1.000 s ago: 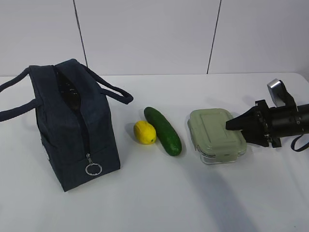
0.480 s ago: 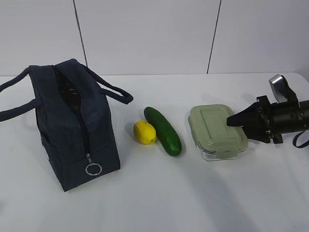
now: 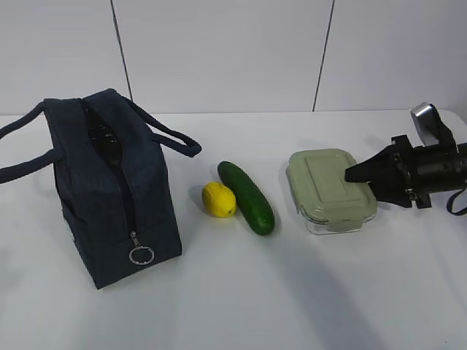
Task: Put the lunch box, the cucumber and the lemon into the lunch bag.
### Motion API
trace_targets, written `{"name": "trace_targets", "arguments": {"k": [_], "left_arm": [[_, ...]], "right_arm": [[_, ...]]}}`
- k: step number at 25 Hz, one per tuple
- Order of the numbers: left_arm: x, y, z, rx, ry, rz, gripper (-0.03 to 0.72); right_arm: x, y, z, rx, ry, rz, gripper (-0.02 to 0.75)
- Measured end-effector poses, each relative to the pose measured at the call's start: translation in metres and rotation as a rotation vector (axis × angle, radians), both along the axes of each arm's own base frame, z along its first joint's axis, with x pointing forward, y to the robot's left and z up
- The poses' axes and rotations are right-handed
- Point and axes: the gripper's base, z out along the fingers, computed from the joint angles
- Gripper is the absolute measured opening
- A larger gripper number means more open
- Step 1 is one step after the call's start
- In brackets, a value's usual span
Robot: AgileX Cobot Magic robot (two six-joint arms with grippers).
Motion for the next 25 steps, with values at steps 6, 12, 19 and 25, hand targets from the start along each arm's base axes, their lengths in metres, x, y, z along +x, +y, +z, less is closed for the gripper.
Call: {"name": "trace_targets", "arguments": {"k": [6, 12, 19, 25], "left_arm": [[0.014, -0.002, 0.010, -0.012, 0.030, -0.002, 0.235], [0.033, -0.004, 0.015, -0.021, 0.090, -0.003, 0.234], [0.065, -0.009, 0.009, -0.117, 0.178, 0.060, 0.273], [0.097, -0.017, 0.004, -0.264, 0.203, 0.099, 0.450]], "right_arm": [[-0.001, 0.000, 0.017, -0.009, -0.030, -0.005, 0.372], [-0.002, 0.001, 0.036, -0.013, -0.058, -0.014, 0.372], [-0.005, 0.009, 0.058, -0.022, -0.094, 0.001, 0.372], [-0.009, 0.029, 0.074, -0.032, -0.130, 0.058, 0.372]]}}
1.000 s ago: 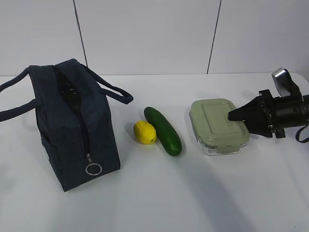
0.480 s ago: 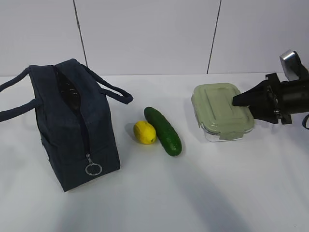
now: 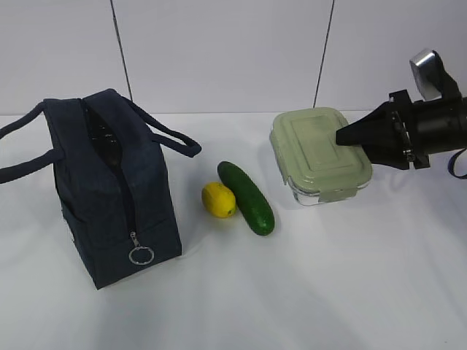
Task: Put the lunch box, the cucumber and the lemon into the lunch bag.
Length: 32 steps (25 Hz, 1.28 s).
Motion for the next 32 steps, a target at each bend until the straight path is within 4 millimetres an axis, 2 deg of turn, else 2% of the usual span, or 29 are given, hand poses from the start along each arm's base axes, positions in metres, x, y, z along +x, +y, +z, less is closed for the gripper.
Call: {"name": "trace_targets", "arguments": {"k": [3, 10, 18, 27, 32], "left_arm": [[0.016, -0.003, -0.002, -0.044, 0.038, 0.012, 0.497], [0.068, -0.009, 0.016, -0.078, 0.060, 0.026, 0.508], [0.131, -0.022, 0.005, -0.171, 0.158, -0.008, 0.508], [0.157, -0.026, -0.031, -0.180, 0.295, -0.008, 0.490], [0.165, -0.026, -0.046, -0.175, 0.335, -0.008, 0.472]], "right_arm": [[-0.002, 0.010, 0.007, 0.000, -0.012, 0.029, 0.372], [-0.007, 0.024, 0.019, 0.011, -0.036, 0.057, 0.372], [-0.008, 0.028, 0.037, 0.052, -0.080, 0.031, 0.371], [-0.007, 0.043, 0.044, 0.097, -0.094, 0.043, 0.371], [-0.002, 0.057, 0.057, 0.106, -0.140, 0.079, 0.371]]}}
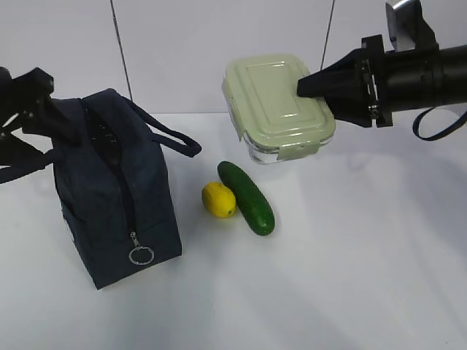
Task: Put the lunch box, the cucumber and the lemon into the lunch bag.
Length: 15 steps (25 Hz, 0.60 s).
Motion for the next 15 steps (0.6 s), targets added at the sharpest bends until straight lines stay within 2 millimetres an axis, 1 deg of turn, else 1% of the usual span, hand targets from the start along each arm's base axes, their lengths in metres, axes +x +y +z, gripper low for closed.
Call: {"name": "trace_targets", "arguments": {"k": [2, 4, 6, 8, 10, 12, 15], "left_arm": [[0.003, 0.000, -0.008, 0.007, 0.019, -0.013, 0.419], [0.005, -0.002, -0.013, 0.006, 0.037, -0.027, 0.319], [0.005, -0.003, -0.016, 0.008, 0.046, -0.051, 0.170], [0.004, -0.004, -0.016, 0.004, 0.047, -0.091, 0.060], [0.003, -0.007, -0.018, -0.020, 0.056, -0.130, 0.015], [0.001, -0.011, -0.018, -0.052, 0.064, -0.170, 0.006], [-0.003, -0.013, -0.018, -0.078, 0.095, -0.220, 0.002]], "right_arm": [[0.003, 0.003, 0.006, 0.015, -0.021, 0.000, 0.371], [0.005, 0.006, 0.012, 0.029, -0.035, 0.000, 0.371], [0.007, 0.007, 0.015, 0.043, -0.046, -0.006, 0.371], [0.008, 0.007, 0.018, 0.059, -0.050, -0.015, 0.371], [0.008, 0.008, 0.019, 0.070, -0.050, -0.016, 0.371], [0.007, 0.014, 0.019, 0.071, -0.050, -0.002, 0.371], [0.003, 0.033, 0.020, 0.087, -0.046, 0.041, 0.371]]}}
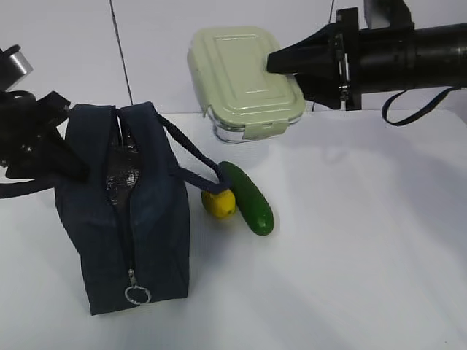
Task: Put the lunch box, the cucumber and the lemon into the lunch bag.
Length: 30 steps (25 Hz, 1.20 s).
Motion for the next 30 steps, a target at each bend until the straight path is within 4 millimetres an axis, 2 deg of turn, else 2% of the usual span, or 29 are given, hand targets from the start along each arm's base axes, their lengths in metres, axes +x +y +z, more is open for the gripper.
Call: {"name": "trace_targets", "arguments": {"k": [7, 16, 18, 24, 30], "left_arm": [[-0.002, -0.001, 0.000, -0.006, 0.013, -0.024, 0.001], [-0.003, -0.001, 0.000, -0.007, 0.015, -0.029, 0.001], [-0.003, -0.001, 0.000, -0.006, 0.014, -0.030, 0.001], [-0.004, -0.001, 0.000, -0.010, 0.024, -0.045, 0.001], [-0.004, -0.001, 0.000, -0.010, 0.025, -0.046, 0.001]], "right_arm": [[-0.012, 0.048, 0.006, 0.074, 0.008, 0.092, 0.370], [-0.029, 0.089, 0.011, 0.123, 0.010, 0.174, 0.370], [-0.029, 0.094, 0.010, 0.125, 0.009, 0.165, 0.370], [-0.018, 0.105, -0.015, 0.093, 0.060, 0.137, 0.370], [-0.007, 0.111, -0.027, 0.079, 0.077, 0.118, 0.370]]}}
